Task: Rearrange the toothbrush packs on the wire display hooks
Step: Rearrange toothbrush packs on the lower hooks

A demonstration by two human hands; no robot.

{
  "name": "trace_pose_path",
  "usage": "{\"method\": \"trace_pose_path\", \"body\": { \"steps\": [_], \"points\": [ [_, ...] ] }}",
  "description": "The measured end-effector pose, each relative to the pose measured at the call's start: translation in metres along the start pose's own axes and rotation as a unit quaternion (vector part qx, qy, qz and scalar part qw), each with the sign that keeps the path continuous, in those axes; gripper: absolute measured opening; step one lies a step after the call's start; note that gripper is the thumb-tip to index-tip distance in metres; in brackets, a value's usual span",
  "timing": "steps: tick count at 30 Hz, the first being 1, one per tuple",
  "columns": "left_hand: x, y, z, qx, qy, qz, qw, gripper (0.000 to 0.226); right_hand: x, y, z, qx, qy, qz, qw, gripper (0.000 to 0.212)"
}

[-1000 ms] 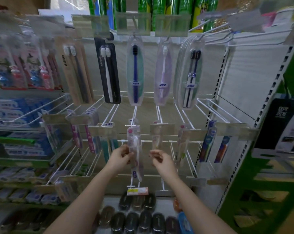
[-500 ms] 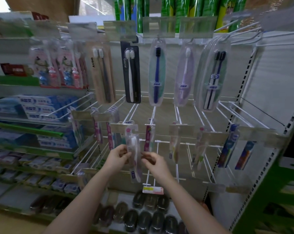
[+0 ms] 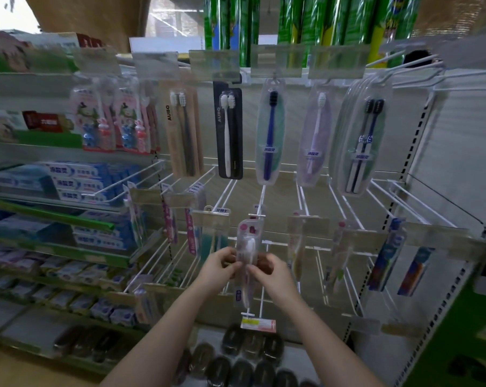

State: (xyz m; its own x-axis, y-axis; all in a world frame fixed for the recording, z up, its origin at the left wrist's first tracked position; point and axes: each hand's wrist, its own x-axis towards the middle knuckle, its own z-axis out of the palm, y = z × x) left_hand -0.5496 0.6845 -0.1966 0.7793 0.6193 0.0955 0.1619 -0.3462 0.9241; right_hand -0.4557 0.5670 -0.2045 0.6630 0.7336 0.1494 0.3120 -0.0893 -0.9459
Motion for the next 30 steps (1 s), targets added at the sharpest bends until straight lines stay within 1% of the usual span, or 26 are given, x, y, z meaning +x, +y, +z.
{"method": "trace_pose_path", "body": {
  "steps": [4,6,9,14,18,21,24,25,27,28,30],
  "points": [
    [0.004,0.001,0.008,0.014,-0.011,-0.004,1.000,0.012,0.001,0.001,-0.008,-0.034,0.005,0.011,0.999,0.015],
    [0.006,0.001,0.013,0.007,-0.012,-0.015,1.000,0.015,0.002,0.002,-0.011,-0.049,0.008,0.016,0.999,0.016],
    [0.012,-0.004,0.016,-0.022,0.012,-0.039,0.999,0.019,0.007,0.004,-0.010,-0.062,0.018,0.027,0.998,0.010],
    [0.026,-0.011,0.014,-0.061,0.018,-0.061,0.996,0.017,0.015,0.010,-0.004,-0.105,0.028,0.040,0.993,0.005],
    [0.043,-0.014,0.014,-0.091,0.025,-0.085,0.992,0.023,0.018,0.021,-0.007,-0.131,0.055,0.074,0.987,0.010],
    [0.063,-0.016,0.016,-0.047,0.046,-0.059,0.996,0.020,0.021,0.030,-0.017,-0.148,0.064,0.104,0.981,0.004],
    [0.082,-0.015,0.020,-0.056,0.076,-0.049,0.994,0.024,0.027,0.037,-0.023,-0.170,0.061,0.128,0.975,0.003],
    [0.090,-0.015,0.022,-0.034,0.069,-0.054,0.996,0.026,0.030,0.039,-0.024,-0.172,0.063,0.130,0.974,0.004],
    [0.103,-0.017,0.025,-0.034,0.035,-0.070,0.996,0.037,0.036,0.041,-0.025,-0.178,0.068,0.137,0.972,0.005],
    [0.108,-0.019,0.028,-0.023,0.037,-0.072,0.996,0.040,0.038,0.040,-0.025,-0.185,0.068,0.141,0.970,0.007],
    [0.113,-0.018,0.032,-0.026,0.026,-0.064,0.997,0.034,0.044,0.038,-0.025,-0.208,0.062,0.154,0.964,0.014]
  ]
}}
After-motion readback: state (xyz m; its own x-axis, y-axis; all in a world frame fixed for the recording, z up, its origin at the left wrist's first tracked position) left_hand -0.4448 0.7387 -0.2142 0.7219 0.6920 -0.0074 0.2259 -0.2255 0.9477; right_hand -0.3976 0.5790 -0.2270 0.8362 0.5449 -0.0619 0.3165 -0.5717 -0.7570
